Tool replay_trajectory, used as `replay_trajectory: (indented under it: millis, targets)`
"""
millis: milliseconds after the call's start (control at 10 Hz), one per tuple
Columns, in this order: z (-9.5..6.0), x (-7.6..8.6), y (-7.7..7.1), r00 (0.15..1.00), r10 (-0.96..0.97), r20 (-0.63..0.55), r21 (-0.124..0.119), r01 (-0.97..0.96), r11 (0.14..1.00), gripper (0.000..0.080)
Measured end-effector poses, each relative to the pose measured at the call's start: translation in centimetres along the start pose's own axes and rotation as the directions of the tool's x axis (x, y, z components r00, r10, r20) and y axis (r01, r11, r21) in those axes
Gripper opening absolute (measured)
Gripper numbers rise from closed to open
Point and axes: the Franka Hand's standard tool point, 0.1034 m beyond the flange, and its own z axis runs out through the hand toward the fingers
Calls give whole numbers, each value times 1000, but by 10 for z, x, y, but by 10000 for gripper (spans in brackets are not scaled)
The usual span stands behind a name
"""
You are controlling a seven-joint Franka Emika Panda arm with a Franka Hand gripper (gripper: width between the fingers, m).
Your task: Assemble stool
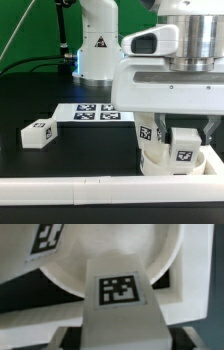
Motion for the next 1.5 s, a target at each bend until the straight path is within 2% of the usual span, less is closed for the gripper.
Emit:
replay_trajectory:
  millis: [100, 200, 400, 600, 900, 1100, 1400, 1500]
  targets:
    - [1, 2, 6, 991, 132, -7, 22, -132, 991, 352]
    - [0, 2, 16, 950, 312, 11, 78, -312, 947, 353]
    - [-3, 0, 19, 908, 418, 18, 60, -419, 906, 353]
    - [-1, 1, 24, 846, 533, 23, 52, -533, 844, 353]
    - [0, -7, 40, 507, 862, 21, 12, -862, 507, 353]
    - [-1, -14, 45, 312, 949, 47, 0, -950, 312, 353]
    - [2, -23, 46, 156, 987, 48, -19, -987, 157, 353]
    - [3, -23, 46, 188, 981, 48, -17, -982, 189, 353]
